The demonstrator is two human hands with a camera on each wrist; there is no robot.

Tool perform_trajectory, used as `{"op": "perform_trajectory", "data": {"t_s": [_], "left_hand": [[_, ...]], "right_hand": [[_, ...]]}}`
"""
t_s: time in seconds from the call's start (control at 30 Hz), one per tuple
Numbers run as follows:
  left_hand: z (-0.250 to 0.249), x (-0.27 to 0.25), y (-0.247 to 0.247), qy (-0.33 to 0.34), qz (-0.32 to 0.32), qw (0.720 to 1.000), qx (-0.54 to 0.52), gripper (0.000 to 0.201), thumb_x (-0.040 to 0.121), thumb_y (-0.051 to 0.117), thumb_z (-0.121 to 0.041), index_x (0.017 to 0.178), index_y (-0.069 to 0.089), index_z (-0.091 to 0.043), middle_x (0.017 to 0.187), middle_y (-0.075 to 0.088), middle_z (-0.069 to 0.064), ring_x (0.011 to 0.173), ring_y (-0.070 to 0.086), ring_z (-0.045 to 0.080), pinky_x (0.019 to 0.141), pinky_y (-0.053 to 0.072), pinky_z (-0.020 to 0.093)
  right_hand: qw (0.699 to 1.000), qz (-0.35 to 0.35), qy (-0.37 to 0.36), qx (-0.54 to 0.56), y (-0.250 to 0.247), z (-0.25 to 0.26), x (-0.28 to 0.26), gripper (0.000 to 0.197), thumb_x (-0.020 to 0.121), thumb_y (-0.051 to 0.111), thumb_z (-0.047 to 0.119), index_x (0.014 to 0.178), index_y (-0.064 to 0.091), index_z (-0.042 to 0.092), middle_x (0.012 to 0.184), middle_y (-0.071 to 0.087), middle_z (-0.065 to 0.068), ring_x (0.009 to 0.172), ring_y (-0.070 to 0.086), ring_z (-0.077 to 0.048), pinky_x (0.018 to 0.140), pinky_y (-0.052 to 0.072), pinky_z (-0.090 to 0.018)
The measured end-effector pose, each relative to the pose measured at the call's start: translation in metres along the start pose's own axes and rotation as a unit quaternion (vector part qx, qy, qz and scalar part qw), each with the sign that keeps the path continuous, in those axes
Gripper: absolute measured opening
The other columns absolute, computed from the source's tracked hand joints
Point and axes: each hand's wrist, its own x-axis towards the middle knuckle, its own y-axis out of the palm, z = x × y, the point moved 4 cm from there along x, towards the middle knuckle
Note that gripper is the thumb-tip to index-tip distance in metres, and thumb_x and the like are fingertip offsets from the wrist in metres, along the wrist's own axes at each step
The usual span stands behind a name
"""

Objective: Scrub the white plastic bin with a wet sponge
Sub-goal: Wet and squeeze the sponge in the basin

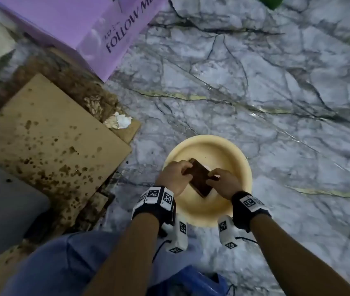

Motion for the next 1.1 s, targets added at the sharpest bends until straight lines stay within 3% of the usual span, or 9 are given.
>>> {"op": "perform_trajectory", "data": {"t_s": [0.17,0.3,0.5,0.57,0.7,0.83,0.9,1.0,1.1], "left_hand": [[0.01,0.025,0.015,-0.028,0.002,0.999,0.037,0.038,0.093,0.057,-0.023,0.131,0.056,-0.028,0.135,0.048,0.003,0.118,0.052,0.022,0.102,0.044,0.035],[0.014,0.046,0.026,-0.011,-0.013,0.998,0.062,0.043,0.093,0.057,-0.018,0.135,0.055,-0.026,0.139,0.046,0.002,0.124,0.047,0.019,0.101,0.034,0.024],[0.028,0.07,0.043,-0.01,0.008,0.998,0.064,0.05,0.094,0.056,-0.012,0.14,0.05,-0.03,0.148,0.039,0.004,0.135,0.04,0.022,0.116,0.032,0.033],[0.032,0.076,0.047,-0.011,0.007,0.998,0.054,0.052,0.094,0.057,-0.008,0.14,0.05,-0.031,0.142,0.04,0.005,0.129,0.045,0.022,0.113,0.035,0.03],[0.033,0.083,0.055,-0.002,-0.001,0.997,0.083,0.056,0.087,0.062,-0.001,0.132,0.051,-0.032,0.124,0.04,0.004,0.119,0.044,0.022,0.108,0.038,0.031],[0.033,0.085,0.056,0.014,-0.025,0.994,0.105,0.053,0.082,0.055,0.011,0.121,0.05,-0.024,0.107,0.043,0.001,0.105,0.046,0.019,0.083,0.034,0.021],[0.033,0.085,0.054,0.013,-0.026,0.995,0.093,0.051,0.08,0.053,0.015,0.118,0.052,-0.02,0.105,0.043,0.002,0.102,0.048,0.021,0.081,0.037,0.023],[0.035,0.081,0.052,-0.02,-0.024,0.998,0.052,0.056,0.082,0.056,0.012,0.127,0.05,-0.02,0.113,0.045,0.007,0.109,0.05,0.024,0.091,0.041,0.024],[0.03,0.074,0.046,-0.068,0.007,0.996,0.053,0.075,0.084,0.059,0.004,0.148,0.032,-0.025,0.129,0.045,0.012,0.123,0.046,0.026,0.101,0.04,0.028]], "right_hand": [[1.0,-0.01,0.017,0.02,0.008,-0.016,0.016,0.031,0.089,0.066,0.024,0.119,0.06,0.018,0.124,0.055,-0.008,0.095,0.052,-0.019,0.074,0.04,-0.028],[0.999,-0.032,0.019,0.004,0.014,-0.022,0.026,0.033,0.087,0.067,0.019,0.119,0.059,0.017,0.122,0.057,-0.008,0.096,0.054,-0.019,0.077,0.041,-0.026],[0.997,-0.077,0.019,-0.021,0.027,-0.024,0.038,0.035,0.077,0.069,0.011,0.108,0.057,0.021,0.112,0.055,-0.008,0.105,0.053,-0.032,0.094,0.046,-0.044],[0.996,-0.086,0.022,-0.015,0.03,-0.026,0.041,0.035,0.076,0.067,0.005,0.105,0.055,0.022,0.107,0.056,-0.007,0.102,0.054,-0.031,0.091,0.047,-0.043],[0.996,-0.085,0.02,0.014,0.033,-0.031,0.043,0.033,0.08,0.063,0.0,0.108,0.054,0.016,0.092,0.056,-0.001,0.087,0.056,-0.02,0.071,0.042,-0.026],[0.994,-0.087,0.013,0.062,0.032,-0.035,0.039,0.029,0.078,0.067,0.003,0.1,0.059,0.02,0.088,0.059,0.0,0.08,0.055,-0.016,0.061,0.037,-0.015],[0.994,-0.079,0.003,0.081,0.029,-0.034,0.036,0.025,0.078,0.07,0.005,0.097,0.062,0.021,0.087,0.061,-0.002,0.082,0.057,-0.017,0.063,0.039,-0.015],[0.993,-0.06,-0.003,0.099,0.025,-0.028,0.031,0.02,0.08,0.069,0.007,0.094,0.063,0.021,0.089,0.063,-0.004,0.085,0.058,-0.018,0.072,0.046,-0.024],[0.992,-0.063,-0.008,0.109,0.016,-0.022,0.023,0.018,0.083,0.066,0.006,0.092,0.063,0.021,0.098,0.063,-0.002,0.09,0.059,-0.018,0.079,0.049,-0.028]]}}
